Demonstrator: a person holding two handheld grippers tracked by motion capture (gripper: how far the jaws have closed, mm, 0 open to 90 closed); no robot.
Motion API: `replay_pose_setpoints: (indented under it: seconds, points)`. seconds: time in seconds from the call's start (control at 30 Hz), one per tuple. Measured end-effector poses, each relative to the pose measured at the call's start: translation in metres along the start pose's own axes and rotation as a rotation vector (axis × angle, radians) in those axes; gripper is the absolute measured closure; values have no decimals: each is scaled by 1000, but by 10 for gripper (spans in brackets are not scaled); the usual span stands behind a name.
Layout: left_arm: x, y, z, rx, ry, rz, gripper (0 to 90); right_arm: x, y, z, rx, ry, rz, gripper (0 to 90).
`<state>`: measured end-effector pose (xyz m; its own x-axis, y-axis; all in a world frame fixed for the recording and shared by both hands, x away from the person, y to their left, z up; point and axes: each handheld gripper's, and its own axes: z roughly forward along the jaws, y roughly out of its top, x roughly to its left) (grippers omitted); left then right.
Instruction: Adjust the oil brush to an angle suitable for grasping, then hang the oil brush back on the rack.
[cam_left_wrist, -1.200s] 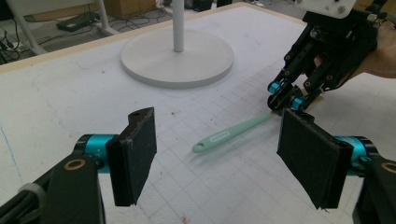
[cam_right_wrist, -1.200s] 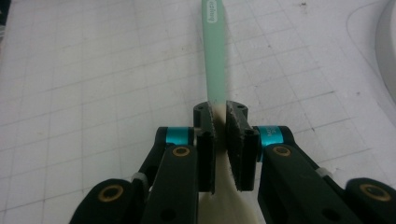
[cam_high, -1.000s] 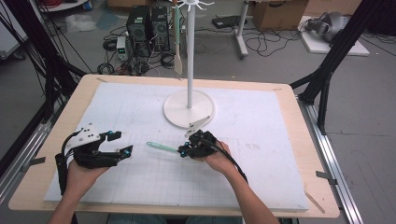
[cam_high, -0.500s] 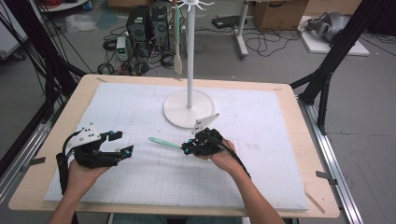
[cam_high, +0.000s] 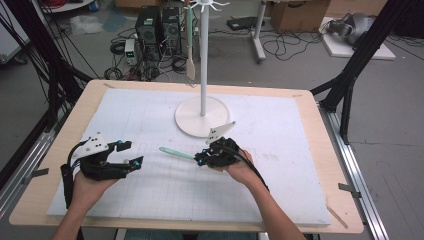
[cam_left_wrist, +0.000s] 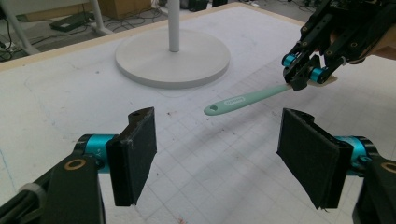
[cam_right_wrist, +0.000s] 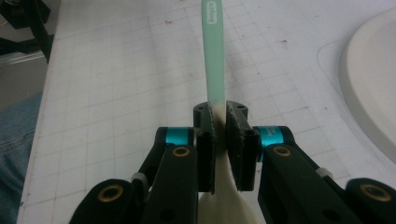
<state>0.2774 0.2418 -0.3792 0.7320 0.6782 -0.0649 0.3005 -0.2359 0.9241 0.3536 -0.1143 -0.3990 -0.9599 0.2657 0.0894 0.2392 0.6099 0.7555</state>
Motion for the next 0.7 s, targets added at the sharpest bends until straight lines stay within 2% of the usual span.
replay_pose_setpoints:
  seconds: [0.33, 0.7]
  points:
    - [-5, 1, 5, 8, -25, 10, 284, 12, 7, -8, -29, 28, -34, 825]
    - [-11, 2, 15, 29, -95, 28, 289, 19, 11, -18, -45, 64, -57, 826]
